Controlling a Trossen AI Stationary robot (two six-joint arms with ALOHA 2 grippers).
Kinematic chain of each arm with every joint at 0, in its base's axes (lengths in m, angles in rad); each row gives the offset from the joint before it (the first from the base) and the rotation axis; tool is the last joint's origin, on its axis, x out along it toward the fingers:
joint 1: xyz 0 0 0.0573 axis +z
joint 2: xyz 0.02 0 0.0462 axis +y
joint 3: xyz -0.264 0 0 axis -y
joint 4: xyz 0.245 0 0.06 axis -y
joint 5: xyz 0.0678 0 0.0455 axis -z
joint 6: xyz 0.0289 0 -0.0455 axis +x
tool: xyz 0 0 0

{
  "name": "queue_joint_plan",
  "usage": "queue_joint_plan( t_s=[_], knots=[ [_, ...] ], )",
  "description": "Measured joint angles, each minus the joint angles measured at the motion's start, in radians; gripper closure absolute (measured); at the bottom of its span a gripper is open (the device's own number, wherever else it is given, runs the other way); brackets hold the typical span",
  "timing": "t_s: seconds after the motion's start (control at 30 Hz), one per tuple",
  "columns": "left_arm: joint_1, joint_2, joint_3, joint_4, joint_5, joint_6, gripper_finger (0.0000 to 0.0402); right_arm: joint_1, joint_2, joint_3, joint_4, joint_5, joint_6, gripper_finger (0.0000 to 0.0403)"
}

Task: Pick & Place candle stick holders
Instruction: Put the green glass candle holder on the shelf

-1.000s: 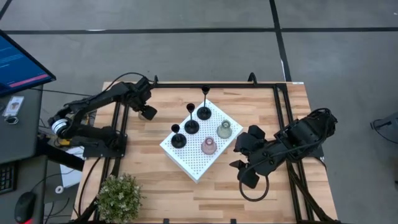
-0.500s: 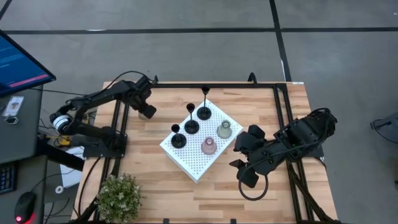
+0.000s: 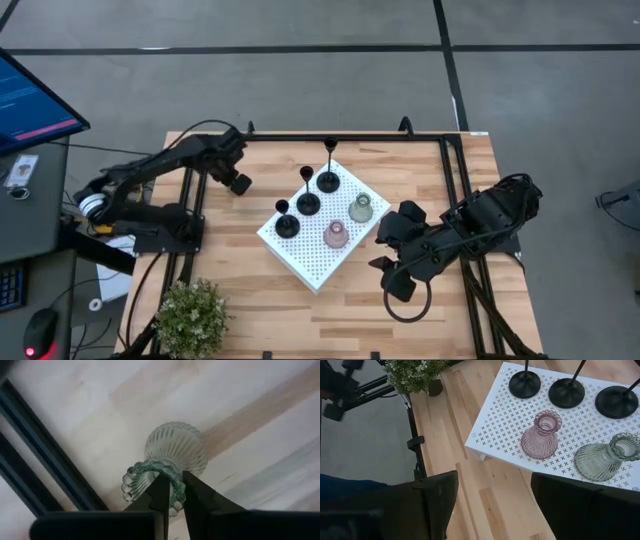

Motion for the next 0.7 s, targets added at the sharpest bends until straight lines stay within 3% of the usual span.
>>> queue_joint_plan(
  t_s=[0.3, 0.53, 0.7],
  knots=[
    [-0.032, -0.272, 0.082, -0.139, 0.030, -0.096, 0.0371, 0.000, 0.000, 0.000, 0.000, 0.000, -0.027, 0.0159],
    [-0.157, -0.418, 0.268, -0.229, 0.027, -0.230, 0.0371, -0.002, 0.000, 0.000, 0.000, 0.000, -0.045, 0.0159],
    [-0.254, -0.449, 0.436, -0.225, 0.005, -0.304, 0.0371, -0.002, 0.000, 0.000, 0.001, 0.000, -0.045, 0.0159]
  ],
)
